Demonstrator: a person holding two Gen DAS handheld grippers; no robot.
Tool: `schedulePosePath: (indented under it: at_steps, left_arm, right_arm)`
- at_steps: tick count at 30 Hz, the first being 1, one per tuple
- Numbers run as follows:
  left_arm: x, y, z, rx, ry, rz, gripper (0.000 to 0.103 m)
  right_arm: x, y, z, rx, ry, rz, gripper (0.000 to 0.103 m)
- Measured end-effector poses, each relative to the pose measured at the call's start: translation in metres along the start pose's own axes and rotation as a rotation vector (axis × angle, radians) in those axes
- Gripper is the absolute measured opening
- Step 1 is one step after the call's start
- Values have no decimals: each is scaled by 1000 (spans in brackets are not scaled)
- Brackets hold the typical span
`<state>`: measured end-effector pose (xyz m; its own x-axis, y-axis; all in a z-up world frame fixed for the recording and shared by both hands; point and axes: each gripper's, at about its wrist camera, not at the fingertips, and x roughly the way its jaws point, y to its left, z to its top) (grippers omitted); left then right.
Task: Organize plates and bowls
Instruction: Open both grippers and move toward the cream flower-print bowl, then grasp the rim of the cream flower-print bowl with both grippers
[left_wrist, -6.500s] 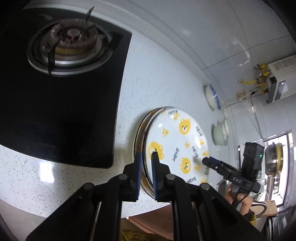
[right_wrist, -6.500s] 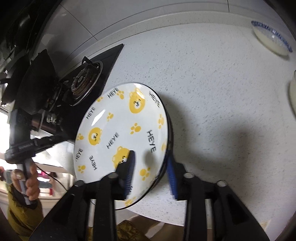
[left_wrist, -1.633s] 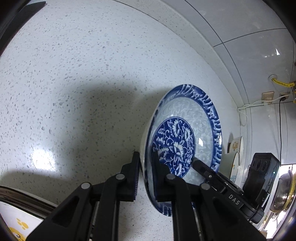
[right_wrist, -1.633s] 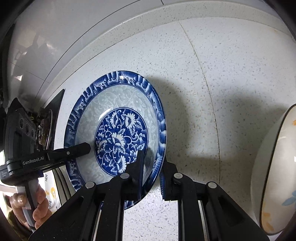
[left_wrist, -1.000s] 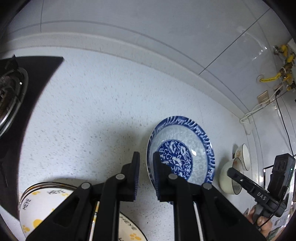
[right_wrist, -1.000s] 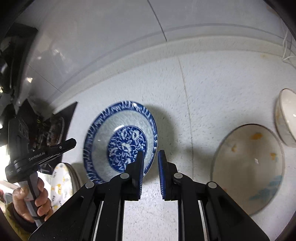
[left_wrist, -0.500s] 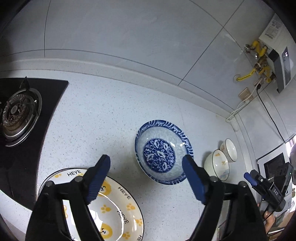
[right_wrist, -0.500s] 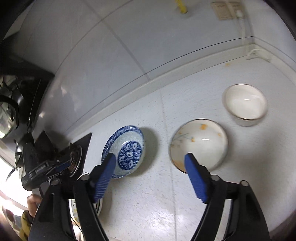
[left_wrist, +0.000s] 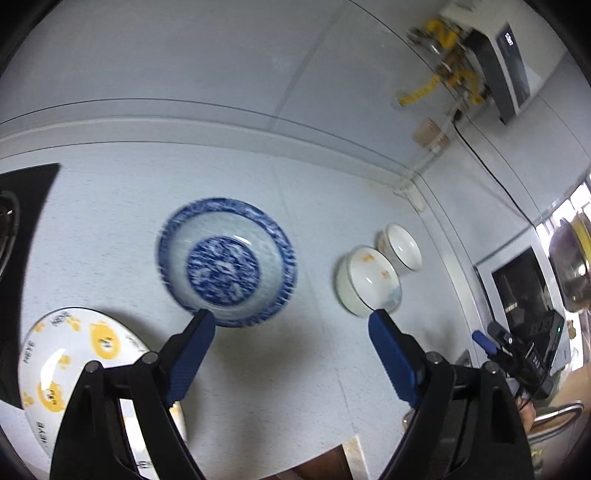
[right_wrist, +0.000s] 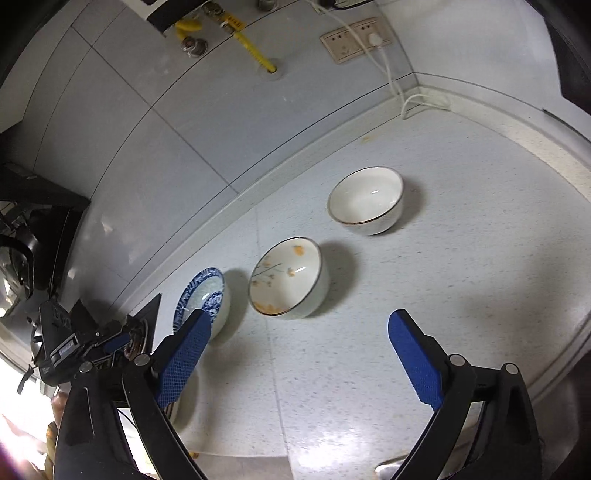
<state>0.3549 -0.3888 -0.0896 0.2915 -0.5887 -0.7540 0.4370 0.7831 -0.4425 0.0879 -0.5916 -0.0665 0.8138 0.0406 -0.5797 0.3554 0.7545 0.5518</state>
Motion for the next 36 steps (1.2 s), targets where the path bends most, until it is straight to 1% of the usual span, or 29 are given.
schedulePosePath:
  at_steps: [3, 5, 6, 9, 12, 15, 18, 20, 21, 22, 23, 24, 25, 26, 27, 28, 29, 31, 32, 33, 34, 36]
  left_arm:
    - [24, -29, -1, 48, 45, -20, 85]
    - [41, -44, 0, 65, 70, -15, 85]
    - [52, -52, 2, 71, 86, 0, 85]
    - [78, -64, 7, 65, 128, 3, 85]
    - [108, -71, 16, 55, 155, 13, 85]
    - [135, -68, 24, 32, 187, 22, 85]
    - [162, -63, 31, -2, 229, 32, 84]
    - [178, -61, 34, -19, 256, 27, 84]
    - [183, -61, 36, -23, 264, 25, 83]
    - [187, -61, 38, -22, 271, 25, 81]
    - [191, -61, 38, -21, 278, 27, 76]
    - [196, -60, 39, -27, 287, 25, 70]
    - [201, -59, 39, -40, 301, 17, 68]
    - [204, -58, 39, -45, 312, 16, 63]
    - [208, -56, 39, -49, 319, 20, 60]
    - [213, -55, 39, -52, 326, 21, 59]
    - [217, -53, 38, -54, 332, 18, 55]
    - [224, -52, 38, -65, 345, 3, 48]
    - [227, -51, 38, -70, 353, -5, 40]
    - [230, -51, 37, -74, 360, -9, 31]
    - [232, -51, 36, -75, 366, -11, 27]
    - [239, -52, 33, -75, 383, -30, 18]
  right_arm:
    - [6, -4, 5, -4, 52, 23, 96]
    - [15, -6, 8, -14, 97, 37, 96]
    - [21, -5, 10, -23, 116, 35, 96]
    - [42, -6, 20, -48, 163, 15, 96]
    - [61, -9, 29, -49, 205, 29, 96]
    - [87, -12, 40, -31, 255, 27, 96]
    - [110, -15, 48, -9, 308, 51, 96]
    - [125, -17, 52, -8, 338, 43, 95]
    - [132, -18, 55, -16, 351, 38, 92]
    - [138, -19, 57, -17, 362, 34, 85]
    - [145, -20, 59, -17, 377, 33, 81]
    - [152, -21, 61, -19, 392, 33, 72]
    - [157, -22, 62, -20, 404, 31, 62]
    - [162, -23, 63, -19, 417, 28, 57]
    - [168, -24, 64, -22, 432, 28, 48]
    - [173, -23, 64, -29, 443, 22, 42]
    - [177, -23, 64, -38, 451, 14, 39]
    - [185, -22, 63, -52, 464, -2, 28]
    - [188, -23, 63, -57, 469, -9, 25]
    - [191, -23, 62, -61, 476, -17, 17]
    - [191, -23, 61, -57, 481, -13, 15]
    - [194, -23, 59, -53, 492, -14, 14]
